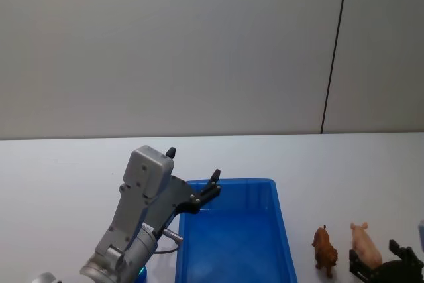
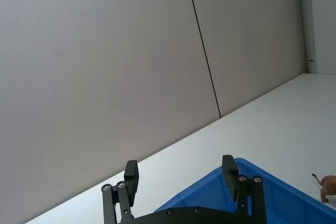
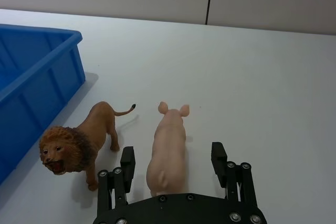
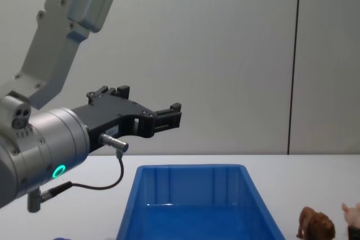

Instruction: Pick up the two dolls from the table and place them into the box.

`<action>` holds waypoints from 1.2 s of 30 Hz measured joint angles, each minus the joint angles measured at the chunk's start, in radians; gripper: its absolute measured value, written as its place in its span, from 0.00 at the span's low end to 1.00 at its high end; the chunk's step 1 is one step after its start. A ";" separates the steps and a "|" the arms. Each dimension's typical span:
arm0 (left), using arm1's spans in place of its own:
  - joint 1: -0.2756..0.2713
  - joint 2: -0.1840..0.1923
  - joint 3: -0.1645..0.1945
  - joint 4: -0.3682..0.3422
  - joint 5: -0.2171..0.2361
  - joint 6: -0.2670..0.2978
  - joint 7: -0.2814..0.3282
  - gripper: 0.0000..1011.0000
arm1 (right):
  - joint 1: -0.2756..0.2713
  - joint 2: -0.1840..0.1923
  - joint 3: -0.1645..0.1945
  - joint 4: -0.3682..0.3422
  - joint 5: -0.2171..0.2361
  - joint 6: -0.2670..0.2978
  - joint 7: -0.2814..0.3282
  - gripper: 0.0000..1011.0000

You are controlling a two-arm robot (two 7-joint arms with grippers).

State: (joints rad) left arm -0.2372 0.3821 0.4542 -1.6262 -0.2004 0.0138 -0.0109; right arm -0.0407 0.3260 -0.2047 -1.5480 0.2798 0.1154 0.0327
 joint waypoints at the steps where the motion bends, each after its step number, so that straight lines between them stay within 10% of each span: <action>1: 0.000 0.000 0.000 0.000 0.000 0.000 0.000 0.99 | 0.003 -0.002 -0.001 0.005 -0.001 0.000 0.002 0.90; 19: 0.000 0.000 0.000 0.000 0.000 0.000 0.000 0.99 | 0.031 -0.027 -0.011 0.040 -0.025 0.019 0.013 0.38; 36: 0.000 0.000 0.000 0.000 0.000 0.000 0.000 0.99 | 0.018 -0.021 -0.006 -0.071 -0.034 0.018 0.026 0.38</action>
State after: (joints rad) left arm -0.2372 0.3821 0.4542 -1.6262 -0.2004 0.0139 -0.0109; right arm -0.0229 0.3053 -0.2108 -1.6187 0.2453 0.1334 0.0585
